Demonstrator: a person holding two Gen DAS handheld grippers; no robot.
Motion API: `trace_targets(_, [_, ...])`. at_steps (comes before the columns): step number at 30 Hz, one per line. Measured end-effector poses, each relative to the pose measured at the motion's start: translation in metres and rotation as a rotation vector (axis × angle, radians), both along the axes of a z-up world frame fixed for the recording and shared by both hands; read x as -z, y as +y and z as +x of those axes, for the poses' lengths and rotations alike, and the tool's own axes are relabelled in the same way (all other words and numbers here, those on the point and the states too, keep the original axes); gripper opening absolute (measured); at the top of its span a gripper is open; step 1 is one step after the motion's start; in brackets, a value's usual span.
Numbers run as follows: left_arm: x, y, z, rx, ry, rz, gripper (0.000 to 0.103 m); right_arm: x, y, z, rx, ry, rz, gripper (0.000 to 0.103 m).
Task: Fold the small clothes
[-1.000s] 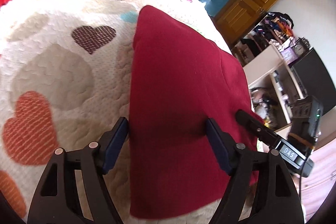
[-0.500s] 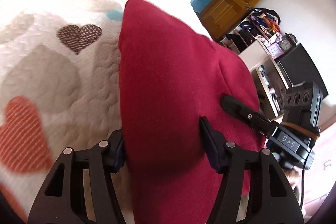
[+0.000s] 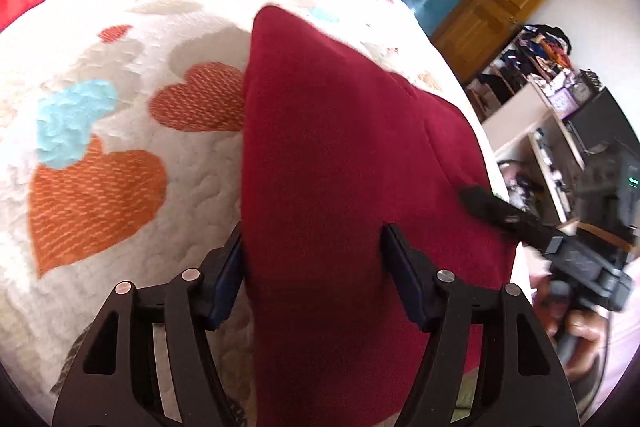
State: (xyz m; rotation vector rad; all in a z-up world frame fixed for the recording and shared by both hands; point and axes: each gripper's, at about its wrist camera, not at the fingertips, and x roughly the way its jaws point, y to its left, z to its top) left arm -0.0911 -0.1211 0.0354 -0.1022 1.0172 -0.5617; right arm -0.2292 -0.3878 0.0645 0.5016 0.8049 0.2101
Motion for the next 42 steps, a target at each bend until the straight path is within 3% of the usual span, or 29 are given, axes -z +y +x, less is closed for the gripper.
trace_targets(3, [-0.012,0.001,-0.009,-0.032,-0.058,0.041,0.067,-0.027,0.004,-0.023,0.010,-0.099,-0.052,0.055])
trace_targets(7, [-0.018,0.004,-0.016,-0.059,-0.123,0.115,0.067,-0.042,0.035,-0.024,-0.086,-0.152,-0.178,0.044])
trace_targets(10, [-0.017,0.005,-0.016,-0.083,-0.137,0.132,0.067,-0.029,0.055,-0.012,-0.126,-0.126,-0.247,0.041])
trace_targets(13, [-0.018,-0.001,-0.011,-0.097,-0.143,0.136,0.067,0.002,0.060,0.008,-0.116,-0.041,-0.297,0.041])
trace_targets(15, [-0.019,-0.008,-0.010,-0.094,-0.133,0.131,0.067,0.012,0.060,0.013,-0.076,-0.028,-0.298,0.041])
trace_targets(20, [-0.027,-0.020,-0.014,-0.088,-0.143,0.156,0.067,-0.004,0.061,0.002,-0.054,-0.041,-0.297,0.042])
trace_targets(25, [-0.035,-0.014,-0.028,-0.118,-0.188,0.148,0.067,-0.028,0.059,-0.029,0.014,-0.084,-0.293,0.049])
trace_targets(33, [-0.049,-0.011,-0.053,-0.152,-0.281,0.203,0.067,-0.049,0.068,-0.063,0.061,-0.128,-0.354,0.050])
trace_targets(35, [-0.052,-0.008,-0.058,-0.160,-0.293,0.188,0.067,-0.052,0.066,-0.068,0.073,-0.133,-0.347,0.053])
trace_targets(38, [-0.057,-0.004,-0.063,-0.173,-0.316,0.185,0.067,-0.056,0.062,-0.075,0.093,-0.147,-0.327,0.068])
trace_targets(42, [-0.063,-0.003,-0.075,-0.180,-0.375,0.210,0.067,-0.059,0.063,-0.081,0.092,-0.155,-0.327,0.069])
